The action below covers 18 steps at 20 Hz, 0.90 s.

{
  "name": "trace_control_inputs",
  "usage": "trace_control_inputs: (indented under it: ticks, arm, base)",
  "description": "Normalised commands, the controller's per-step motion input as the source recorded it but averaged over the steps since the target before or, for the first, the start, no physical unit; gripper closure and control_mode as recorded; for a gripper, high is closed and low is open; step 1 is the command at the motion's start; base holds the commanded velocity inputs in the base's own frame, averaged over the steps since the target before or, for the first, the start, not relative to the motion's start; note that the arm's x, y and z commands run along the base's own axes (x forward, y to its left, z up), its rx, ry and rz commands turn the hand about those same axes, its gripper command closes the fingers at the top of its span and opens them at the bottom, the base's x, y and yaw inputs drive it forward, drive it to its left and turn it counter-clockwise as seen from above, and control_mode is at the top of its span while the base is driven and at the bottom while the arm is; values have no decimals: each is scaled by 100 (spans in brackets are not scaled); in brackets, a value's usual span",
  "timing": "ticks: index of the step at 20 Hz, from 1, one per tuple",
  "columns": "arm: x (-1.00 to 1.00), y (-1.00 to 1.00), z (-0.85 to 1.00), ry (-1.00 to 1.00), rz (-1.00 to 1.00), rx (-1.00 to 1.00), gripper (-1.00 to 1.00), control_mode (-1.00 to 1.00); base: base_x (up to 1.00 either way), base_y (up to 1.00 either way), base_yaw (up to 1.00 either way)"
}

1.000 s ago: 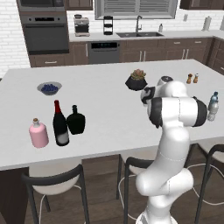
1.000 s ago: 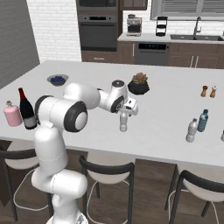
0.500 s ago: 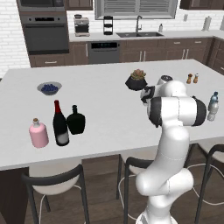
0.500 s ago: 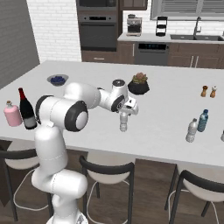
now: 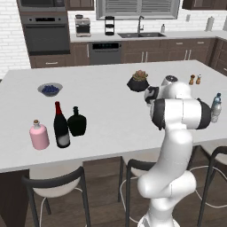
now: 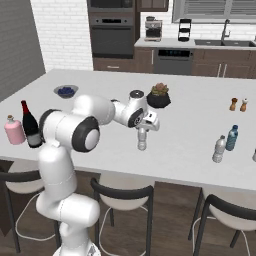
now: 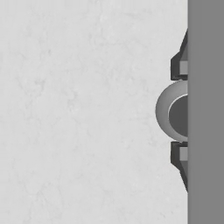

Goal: Move the plastic bottles in the middle to the plastics group, and the glass bottles in the middle to the glass group.

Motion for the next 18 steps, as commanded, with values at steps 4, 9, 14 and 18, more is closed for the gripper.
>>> trace_control_inputs:
  ticks: [4, 9, 14, 18]
  arm:
    - [-48, -52, 47, -5, 0, 0, 100, -100]
    - [-55, -88, 40, -10, 0, 0, 100, -100]
    - [-39, -100, 20, -10, 0, 0, 100, -100]
    - [-45, -100, 3, -9, 0, 0, 100, -100]
  base:
    - [0, 0, 0]
    - [0, 0, 0]
    - [0, 0, 0]
    - [0, 0, 0]
